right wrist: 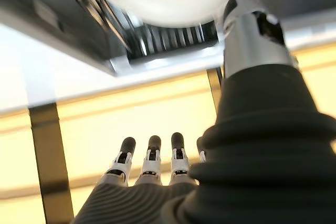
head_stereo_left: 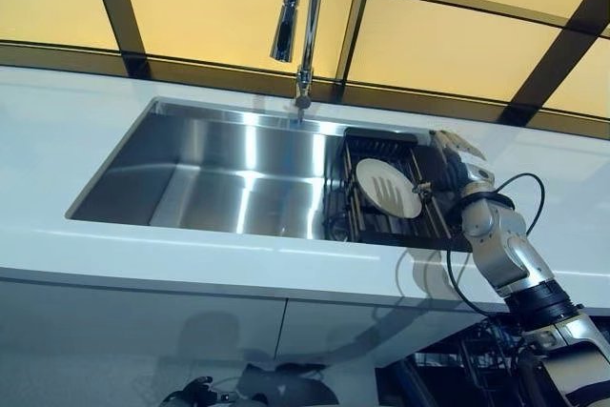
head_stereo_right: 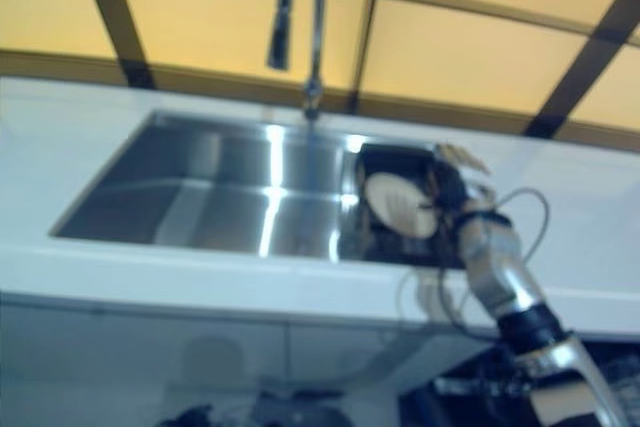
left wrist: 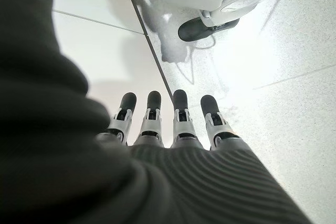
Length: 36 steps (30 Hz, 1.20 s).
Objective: Take plates into dishwasher
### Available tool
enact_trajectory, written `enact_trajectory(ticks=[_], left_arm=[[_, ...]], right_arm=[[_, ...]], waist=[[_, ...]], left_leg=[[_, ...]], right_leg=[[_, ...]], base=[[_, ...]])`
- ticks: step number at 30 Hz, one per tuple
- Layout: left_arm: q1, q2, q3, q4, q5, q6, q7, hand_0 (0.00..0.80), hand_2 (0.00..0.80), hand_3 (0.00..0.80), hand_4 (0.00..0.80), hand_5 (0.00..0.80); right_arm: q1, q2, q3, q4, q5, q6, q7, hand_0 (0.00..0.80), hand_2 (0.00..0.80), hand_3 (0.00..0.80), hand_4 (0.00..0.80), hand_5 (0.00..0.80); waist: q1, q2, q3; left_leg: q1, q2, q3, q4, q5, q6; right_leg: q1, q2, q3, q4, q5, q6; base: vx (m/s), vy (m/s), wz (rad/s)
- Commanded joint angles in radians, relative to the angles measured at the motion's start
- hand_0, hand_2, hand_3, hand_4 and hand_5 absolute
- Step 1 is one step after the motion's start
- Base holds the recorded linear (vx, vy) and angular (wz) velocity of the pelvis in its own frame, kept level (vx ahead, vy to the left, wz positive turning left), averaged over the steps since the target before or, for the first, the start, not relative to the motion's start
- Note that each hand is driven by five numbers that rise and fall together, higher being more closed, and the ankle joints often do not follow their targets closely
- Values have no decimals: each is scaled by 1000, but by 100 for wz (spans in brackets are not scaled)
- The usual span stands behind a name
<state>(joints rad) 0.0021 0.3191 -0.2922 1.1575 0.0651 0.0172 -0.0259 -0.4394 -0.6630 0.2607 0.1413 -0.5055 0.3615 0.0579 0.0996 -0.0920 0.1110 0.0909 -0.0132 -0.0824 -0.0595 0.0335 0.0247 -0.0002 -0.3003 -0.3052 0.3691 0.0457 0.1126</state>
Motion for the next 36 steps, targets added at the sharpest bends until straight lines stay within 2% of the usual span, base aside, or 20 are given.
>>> enact_trajectory(ticks=[1, 9, 24, 36], left_arm=[[-17, -2, 13, -47, 47, 12, -12, 0, 0, 0, 0, 0], [-20, 1, -2, -60, 48, 21, -17, 0, 0, 0, 0, 0], [-19, 2, -29, -61, 45, 19, -18, 0, 0, 0, 0, 0], [-20, 1, -34, -65, 51, 15, -24, 0, 0, 0, 0, 0]], right_arm=[[-144, -55, 0, 48, 45, 5, 53, 0, 0, 0, 0, 0], [-186, -15, 38, 149, 39, 59, 159, 0, 0, 0, 0, 0], [-251, 19, 82, 305, 12, 94, 195, 0, 0, 0, 0, 0], [-237, 60, 99, 321, 8, 106, 207, 0, 0, 0, 0, 0]], waist=[[18, 15, 11], [32, 12, 20], [54, 22, 37], [55, 26, 47]], left_leg=[[38, -34, 106, -28, -86, 53], [37, -31, 102, -28, -81, 51], [38, -31, 88, -28, -75, 47], [34, -29, 85, -28, -76, 45]], right_leg=[[-66, 13, 28, -27, 68, 39], [-64, 6, 18, -17, 70, 38], [-68, -5, 8, 8, 69, 35], [-81, -9, 8, 16, 78, 41]], base=[[0, 0, 0], [0, 0, 0], [13, 2, 3], [4, 0, 3]])
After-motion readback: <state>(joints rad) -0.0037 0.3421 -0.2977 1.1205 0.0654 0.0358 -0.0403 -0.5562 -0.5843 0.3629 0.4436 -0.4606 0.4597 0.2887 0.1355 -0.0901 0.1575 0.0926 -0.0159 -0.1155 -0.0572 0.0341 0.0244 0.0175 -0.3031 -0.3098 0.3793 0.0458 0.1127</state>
